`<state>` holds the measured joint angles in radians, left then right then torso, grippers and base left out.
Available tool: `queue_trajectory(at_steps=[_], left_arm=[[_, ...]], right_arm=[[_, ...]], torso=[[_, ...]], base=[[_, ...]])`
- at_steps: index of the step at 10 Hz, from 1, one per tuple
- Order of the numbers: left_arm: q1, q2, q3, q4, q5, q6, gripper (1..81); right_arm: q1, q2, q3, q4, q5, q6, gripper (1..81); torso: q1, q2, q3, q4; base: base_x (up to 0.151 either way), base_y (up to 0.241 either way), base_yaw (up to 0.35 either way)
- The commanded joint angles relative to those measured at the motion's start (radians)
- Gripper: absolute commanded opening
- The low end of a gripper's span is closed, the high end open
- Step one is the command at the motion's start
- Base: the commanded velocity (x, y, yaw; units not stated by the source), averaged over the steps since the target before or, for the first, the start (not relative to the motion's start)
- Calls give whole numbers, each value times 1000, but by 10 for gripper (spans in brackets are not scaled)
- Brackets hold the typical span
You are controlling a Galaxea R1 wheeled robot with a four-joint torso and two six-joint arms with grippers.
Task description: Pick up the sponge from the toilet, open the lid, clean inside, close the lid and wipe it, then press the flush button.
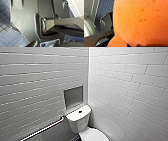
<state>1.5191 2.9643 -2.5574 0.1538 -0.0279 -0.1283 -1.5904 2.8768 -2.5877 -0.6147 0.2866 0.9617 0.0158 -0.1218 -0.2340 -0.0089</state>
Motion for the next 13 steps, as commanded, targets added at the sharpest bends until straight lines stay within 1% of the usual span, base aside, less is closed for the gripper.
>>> queue_trajectory(at_steps=[1,2,3,4,6,7,8,9,10,11,12,13], left_arm=[[-24,6,-20,-3,82,4,811],[-24,10,-24,-3,82,4,811],[-24,12,-26,-3,83,4,811],[-24,12,-30,-3,82,4,811],[-24,12,-43,-5,82,3,811],[-24,7,-47,-7,82,-4,811],[-24,4,-47,-8,82,-7,811],[-26,4,-47,-10,82,-7,811],[-24,6,-47,-11,82,-8,811],[-24,7,-47,-11,82,-8,811],[-24,9,-47,-11,82,-8,811],[-24,9,-47,-11,82,-8,811]], right_arm=[[16,-5,-14,-23,-37,-4,10],[12,-2,-20,-28,-37,-3,10],[16,0,-25,-19,-37,9,10],[16,2,-40,-11,-67,14,10],[6,14,-75,26,-104,23,10],[5,26,-93,29,-125,22,10],[9,60,-104,30,-151,6,10],[26,107,-139,27,-255,-59,10],[34,155,-191,62,-285,-168,10],[49,182,-241,162,-285,-297,10],[62,193,-262,307,-287,-474,10],[69,195,-265,482,-287,-679,10]], torso=[[0,0,99,0],[0,0,40,0],[-1,0,77,0],[-2,-2,96,0],[-2,-2,108,0],[-3,-2,107,0],[-3,-2,107,0],[-3,-2,107,0],[-3,-2,107,0],[-3,-2,107,0],[-3,-2,107,0],[-3,-2,108,0]], base=[[0,0,0],[0,0,0],[0,0,0],[0,0,0],[0,0,0],[0,0,0],[0,0,0],[0,0,0],[0,0,0],[0,0,0],[0,0,0],[0,0,0]])
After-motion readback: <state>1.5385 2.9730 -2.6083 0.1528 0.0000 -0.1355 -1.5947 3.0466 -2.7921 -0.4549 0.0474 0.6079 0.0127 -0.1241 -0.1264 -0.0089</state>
